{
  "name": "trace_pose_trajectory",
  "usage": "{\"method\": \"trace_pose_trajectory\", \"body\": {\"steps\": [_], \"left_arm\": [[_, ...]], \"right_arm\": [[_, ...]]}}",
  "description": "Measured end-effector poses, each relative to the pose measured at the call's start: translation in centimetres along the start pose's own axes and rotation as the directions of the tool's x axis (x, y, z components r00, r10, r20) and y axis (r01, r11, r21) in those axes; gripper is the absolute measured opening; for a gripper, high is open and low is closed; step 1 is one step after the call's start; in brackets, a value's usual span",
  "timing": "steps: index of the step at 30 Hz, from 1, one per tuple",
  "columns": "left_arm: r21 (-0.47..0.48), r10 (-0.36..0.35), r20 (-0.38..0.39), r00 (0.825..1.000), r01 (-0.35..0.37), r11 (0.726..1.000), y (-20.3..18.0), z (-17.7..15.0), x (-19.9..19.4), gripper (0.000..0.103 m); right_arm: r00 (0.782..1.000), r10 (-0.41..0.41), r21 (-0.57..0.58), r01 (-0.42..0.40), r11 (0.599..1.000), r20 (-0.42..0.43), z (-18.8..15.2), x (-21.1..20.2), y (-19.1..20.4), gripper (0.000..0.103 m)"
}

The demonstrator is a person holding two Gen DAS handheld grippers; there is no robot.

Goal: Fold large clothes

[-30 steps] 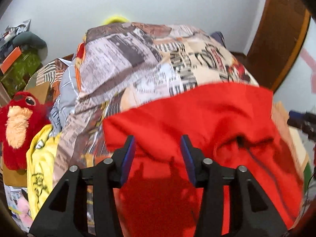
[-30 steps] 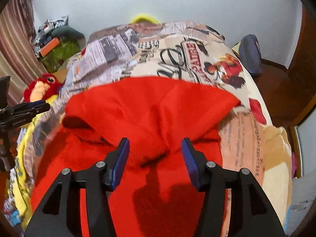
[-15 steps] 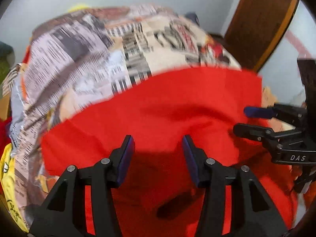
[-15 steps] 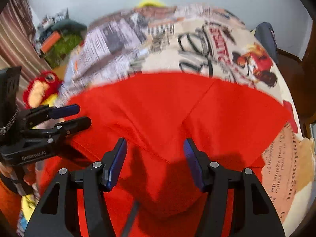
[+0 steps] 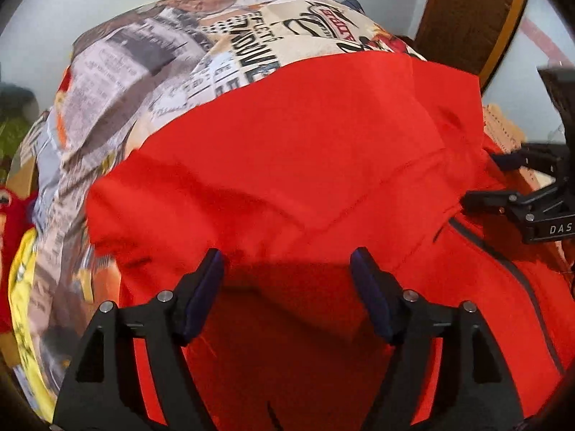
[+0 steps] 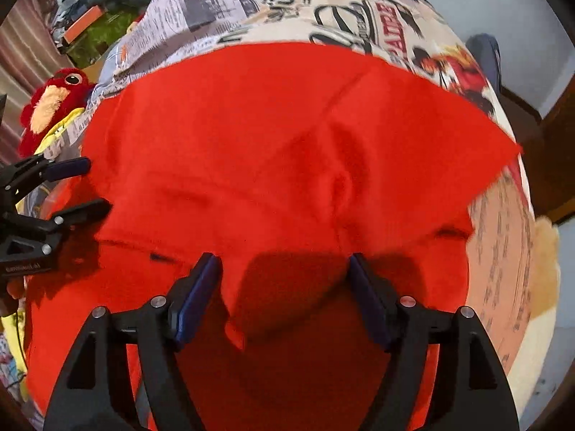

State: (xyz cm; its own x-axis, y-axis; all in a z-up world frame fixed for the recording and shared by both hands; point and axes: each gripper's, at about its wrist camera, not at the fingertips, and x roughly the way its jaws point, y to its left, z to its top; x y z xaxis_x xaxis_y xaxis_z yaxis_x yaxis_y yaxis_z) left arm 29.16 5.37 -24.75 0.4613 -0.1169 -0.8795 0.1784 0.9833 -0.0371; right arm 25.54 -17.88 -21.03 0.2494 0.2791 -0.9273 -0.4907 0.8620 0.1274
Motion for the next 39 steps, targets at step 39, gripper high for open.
{"method": "trace_pose_trajectory", "body": {"steps": [39], "left_arm": [[-0.401, -0.099, -0.098, 0.99, 0.052, 0.915, 8.5, -16.4, -8.5, 0.074]], "right_arm": [[0.982, -0.17, 0.232, 0.148, 0.962, 0.081, -11.5, -9.6, -5.3, 0.071]]}}
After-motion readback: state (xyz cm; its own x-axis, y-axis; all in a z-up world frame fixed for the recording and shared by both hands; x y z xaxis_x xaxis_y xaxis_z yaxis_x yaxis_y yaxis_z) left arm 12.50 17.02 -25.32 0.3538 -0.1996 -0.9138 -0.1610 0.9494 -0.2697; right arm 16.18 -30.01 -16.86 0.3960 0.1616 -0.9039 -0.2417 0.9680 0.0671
